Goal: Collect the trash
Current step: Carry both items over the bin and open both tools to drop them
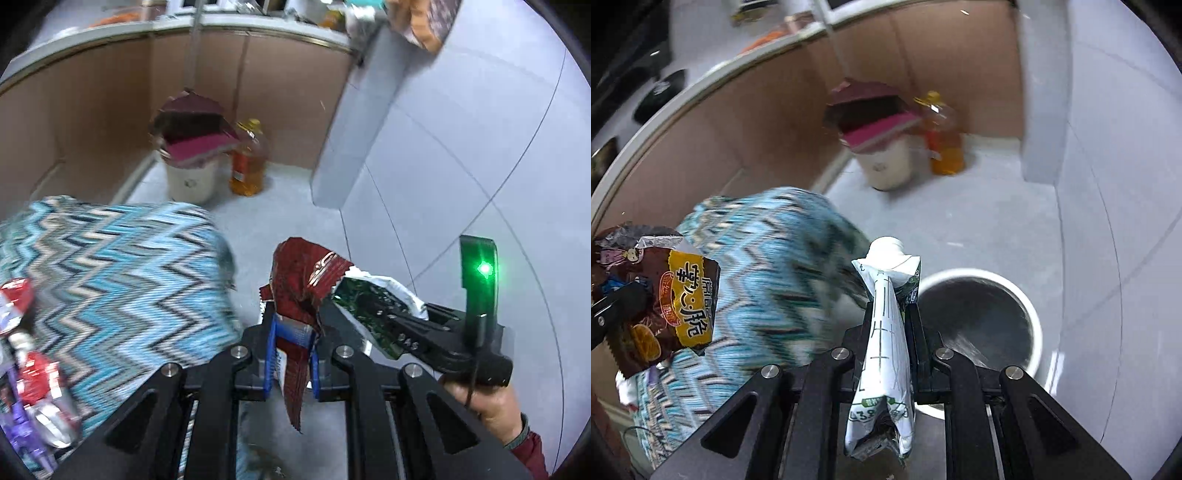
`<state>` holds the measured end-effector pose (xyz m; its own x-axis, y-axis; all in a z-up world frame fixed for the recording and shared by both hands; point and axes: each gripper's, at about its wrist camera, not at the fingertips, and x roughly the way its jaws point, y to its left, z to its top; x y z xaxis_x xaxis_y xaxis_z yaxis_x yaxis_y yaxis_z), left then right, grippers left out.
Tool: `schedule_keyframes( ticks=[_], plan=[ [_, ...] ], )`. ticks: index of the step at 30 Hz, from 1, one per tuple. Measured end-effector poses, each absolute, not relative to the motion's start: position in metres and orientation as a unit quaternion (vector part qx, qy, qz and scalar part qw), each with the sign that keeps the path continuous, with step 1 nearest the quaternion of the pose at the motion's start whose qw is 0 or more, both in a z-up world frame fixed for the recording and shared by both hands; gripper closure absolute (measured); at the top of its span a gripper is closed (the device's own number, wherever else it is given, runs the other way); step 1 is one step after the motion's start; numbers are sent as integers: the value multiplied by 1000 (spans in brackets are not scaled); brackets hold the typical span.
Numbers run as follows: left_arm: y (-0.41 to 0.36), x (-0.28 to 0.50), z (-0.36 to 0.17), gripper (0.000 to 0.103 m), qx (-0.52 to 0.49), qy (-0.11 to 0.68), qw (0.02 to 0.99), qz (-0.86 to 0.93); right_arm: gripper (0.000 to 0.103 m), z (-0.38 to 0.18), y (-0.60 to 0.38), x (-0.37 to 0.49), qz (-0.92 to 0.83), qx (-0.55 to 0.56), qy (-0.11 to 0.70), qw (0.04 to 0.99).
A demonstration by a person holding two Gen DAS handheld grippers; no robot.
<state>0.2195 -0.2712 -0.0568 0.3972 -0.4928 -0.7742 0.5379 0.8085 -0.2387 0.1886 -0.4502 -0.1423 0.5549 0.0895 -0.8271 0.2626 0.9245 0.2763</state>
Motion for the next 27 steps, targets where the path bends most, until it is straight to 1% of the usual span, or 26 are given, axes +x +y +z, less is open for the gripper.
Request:
schedule_keyframes(
  ticks=[3, 5, 7, 8, 9, 10, 12, 13, 14, 15, 20, 27],
  plan=[
    [-300, 229, -77, 89, 29, 472, 824, -312, 89, -163, -467, 193, -65, 207, 480, 850],
    [-317, 234, -90, 86, 30, 480, 819, -311, 87, -176, -475, 198, -75, 214, 486, 844],
    [-331, 240, -103, 86, 29, 486, 818, -306, 83, -187, -483, 202, -84, 219, 493, 838],
    [-336, 243, -108, 84, 26, 491, 815, -306, 80, -191, -486, 202, -88, 219, 493, 837],
    [-343, 247, -114, 83, 23, 495, 813, -305, 72, -196, -489, 204, -91, 222, 494, 836],
    [-346, 248, -117, 79, 23, 496, 814, -302, 69, -197, -492, 205, -94, 223, 494, 835],
    [-354, 252, -124, 69, 21, 499, 812, -302, 68, -200, -497, 204, -107, 220, 494, 834],
    [-355, 252, -126, 61, 20, 499, 812, -303, 67, -201, -498, 202, -109, 220, 494, 834],
    [-355, 253, -127, 57, 15, 497, 812, -306, 62, -200, -500, 201, -113, 218, 493, 835],
    [-355, 254, -128, 57, 11, 498, 810, -309, 60, -199, -500, 199, -118, 214, 491, 836],
    [-345, 250, -126, 57, 2, 498, 808, -316, 59, -189, -505, 188, -133, 205, 480, 843],
    [-299, 230, -94, 57, 0, 458, 838, -297, 59, -154, -485, 176, -126, 181, 453, 864]
  ],
)
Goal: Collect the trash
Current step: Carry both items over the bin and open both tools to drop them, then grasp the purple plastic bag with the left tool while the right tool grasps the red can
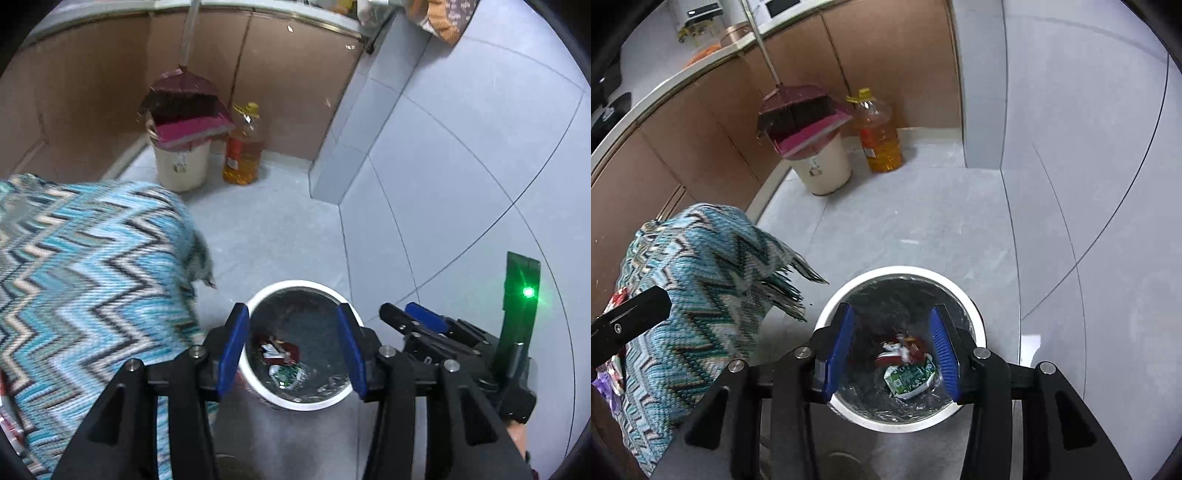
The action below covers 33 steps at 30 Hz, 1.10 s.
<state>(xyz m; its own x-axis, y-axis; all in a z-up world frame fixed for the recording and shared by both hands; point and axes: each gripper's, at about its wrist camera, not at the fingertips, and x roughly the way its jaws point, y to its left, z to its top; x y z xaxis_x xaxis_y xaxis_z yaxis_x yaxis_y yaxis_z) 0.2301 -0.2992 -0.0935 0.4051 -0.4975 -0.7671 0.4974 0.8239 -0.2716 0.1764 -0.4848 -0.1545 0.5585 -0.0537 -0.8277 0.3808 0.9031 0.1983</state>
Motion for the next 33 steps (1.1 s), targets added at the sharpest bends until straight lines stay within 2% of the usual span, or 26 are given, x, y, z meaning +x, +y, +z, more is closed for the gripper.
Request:
schedule_keyframes(
  ticks=[18, 26, 33],
  plan=[
    [-101, 167, -23, 57, -27, 386, 897, -213, 59, -62, -324, 154, 36, 134, 408, 903],
    [-9, 144, -27, 57, -50, 380, 906, -179, 59, -47, -254, 156, 113, 129, 416, 893],
    [64, 140, -47, 56, -47, 383, 909, -159, 59, -57, -210, 170, 158, 128, 438, 876]
  ],
)
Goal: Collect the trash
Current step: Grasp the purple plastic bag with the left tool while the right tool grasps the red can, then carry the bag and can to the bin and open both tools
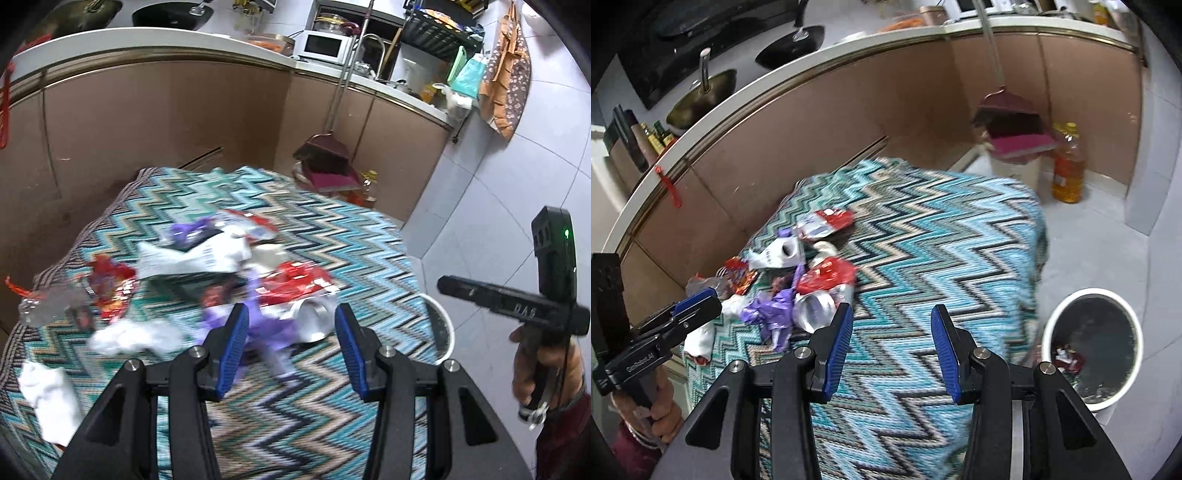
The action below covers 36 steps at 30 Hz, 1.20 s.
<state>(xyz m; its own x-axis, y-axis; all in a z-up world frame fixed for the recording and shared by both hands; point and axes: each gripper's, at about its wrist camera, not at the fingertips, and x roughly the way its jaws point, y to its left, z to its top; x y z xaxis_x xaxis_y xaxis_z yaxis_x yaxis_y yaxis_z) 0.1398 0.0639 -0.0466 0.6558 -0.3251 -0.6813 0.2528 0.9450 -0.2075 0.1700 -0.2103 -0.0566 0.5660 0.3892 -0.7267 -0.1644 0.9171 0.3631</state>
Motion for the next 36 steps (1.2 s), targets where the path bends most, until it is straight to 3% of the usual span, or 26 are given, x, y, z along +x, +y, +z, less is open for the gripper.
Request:
schedule_keyframes(
  ticks=[5, 18, 33, 35, 36],
  plan=[
    [90, 154, -61, 49, -48, 396, 903, -159, 59, -72, -190, 186, 186, 135, 458, 859],
    [81, 188, -107, 49, 6, 441, 879, -180, 56, -130, -151, 250, 239, 184, 524, 796],
    [71, 186, -123, 50, 10, 450, 868, -210, 56, -165, -131, 285, 297, 259, 556, 732],
    [72, 182, -122, 53, 11, 447, 869, -212, 61, -167, -129, 287, 304, 269, 555, 726],
    [72, 180, -121, 55, 11, 445, 869, -215, 69, -166, -129, 287, 310, 272, 553, 724]
  ],
)
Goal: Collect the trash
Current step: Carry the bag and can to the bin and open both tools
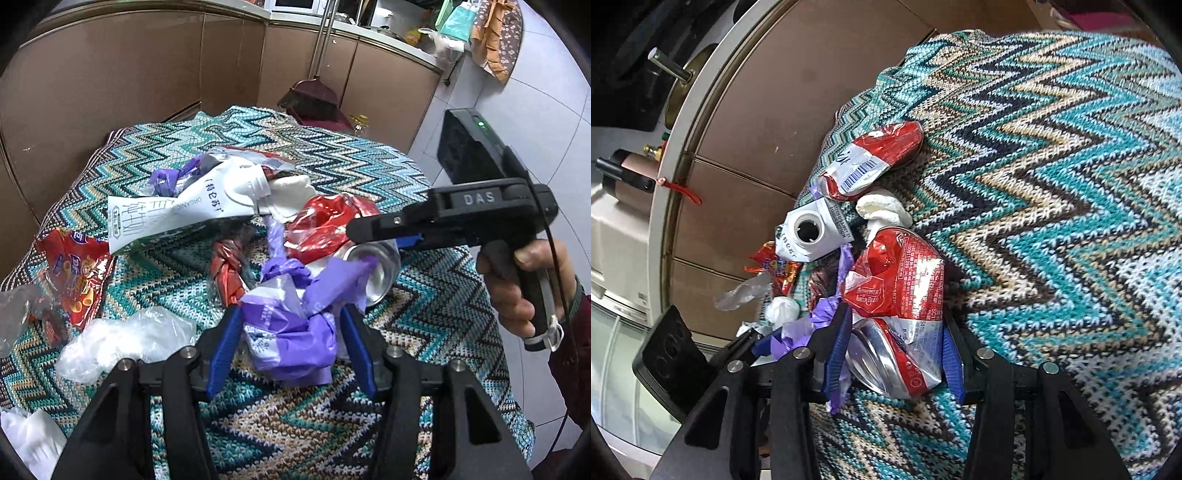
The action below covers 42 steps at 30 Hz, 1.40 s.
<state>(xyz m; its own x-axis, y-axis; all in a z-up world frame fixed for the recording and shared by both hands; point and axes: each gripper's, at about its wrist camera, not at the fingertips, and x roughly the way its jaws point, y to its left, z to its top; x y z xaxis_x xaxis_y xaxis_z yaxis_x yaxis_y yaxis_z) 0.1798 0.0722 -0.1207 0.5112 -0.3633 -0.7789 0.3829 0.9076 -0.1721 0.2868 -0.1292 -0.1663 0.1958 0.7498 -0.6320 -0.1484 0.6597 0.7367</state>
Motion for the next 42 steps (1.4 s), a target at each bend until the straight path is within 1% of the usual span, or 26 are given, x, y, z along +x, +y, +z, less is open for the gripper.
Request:
schedule_keyframes(
  ticks=[3, 5, 9, 16, 20, 24, 29, 33, 37, 42],
  plan=[
    [74, 174, -117, 57, 9, 440, 872, -214, 78, -162, -127, 284, 324, 279, 542, 723],
    [76, 170, -114, 58, 6, 435, 875, -214, 82, -157, -127, 282, 333, 284, 532, 725],
    [77, 163, -106, 61, 0, 424, 881, -210, 82, -143, -126, 271, 333, 262, 518, 743],
    [81, 148, -79, 63, -21, 397, 897, -195, 83, -102, -147, 239, 323, 258, 465, 783],
    [75, 139, -57, 63, -29, 379, 904, -197, 83, -77, -174, 220, 307, 263, 428, 808],
    [53, 131, -36, 63, -23, 364, 907, -211, 83, -55, -213, 196, 275, 263, 397, 835],
    [2, 126, -17, 63, -12, 355, 901, -250, 83, -34, -267, 164, 216, 254, 363, 870],
    [-54, 131, -11, 63, 1, 358, 888, -289, 82, -28, -318, 142, 150, 246, 355, 889],
    [-113, 141, -14, 63, 16, 370, 871, -322, 82, -36, -364, 128, 81, 247, 359, 897],
    [-192, 161, -29, 63, 32, 399, 847, -350, 82, -60, -412, 127, 3, 244, 378, 893]
  ],
)
